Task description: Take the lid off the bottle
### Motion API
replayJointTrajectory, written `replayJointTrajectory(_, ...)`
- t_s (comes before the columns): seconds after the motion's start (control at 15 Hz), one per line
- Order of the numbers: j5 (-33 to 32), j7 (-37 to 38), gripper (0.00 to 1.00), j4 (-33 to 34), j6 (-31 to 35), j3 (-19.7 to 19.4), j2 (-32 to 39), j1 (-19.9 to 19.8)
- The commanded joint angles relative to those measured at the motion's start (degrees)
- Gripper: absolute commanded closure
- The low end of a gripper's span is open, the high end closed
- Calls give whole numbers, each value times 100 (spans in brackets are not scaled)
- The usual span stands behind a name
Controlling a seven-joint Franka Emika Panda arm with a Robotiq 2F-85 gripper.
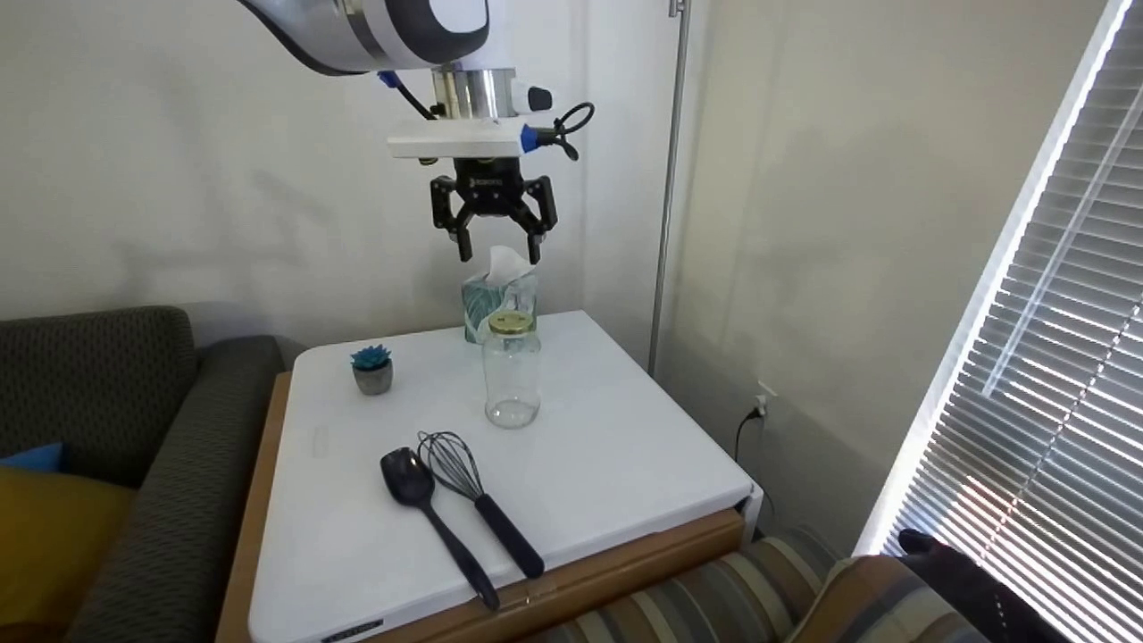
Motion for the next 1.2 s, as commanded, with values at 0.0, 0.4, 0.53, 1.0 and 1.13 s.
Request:
replayJointTrajectory(0.0,59,-535,0,962,-425,157,676,-92)
replayJointTrajectory(0.4,28,-1177,0,2131,-803,188,1590,-137)
replayJointTrajectory(0.53,65,-1392,0,2485,-898,232,1855,-152)
replayJointTrajectory(1.0,146,-1913,0,3416,-1257,379,2503,-106)
replayJointTrajectory(1.13,150,-2023,0,3525,-1389,441,2606,-98)
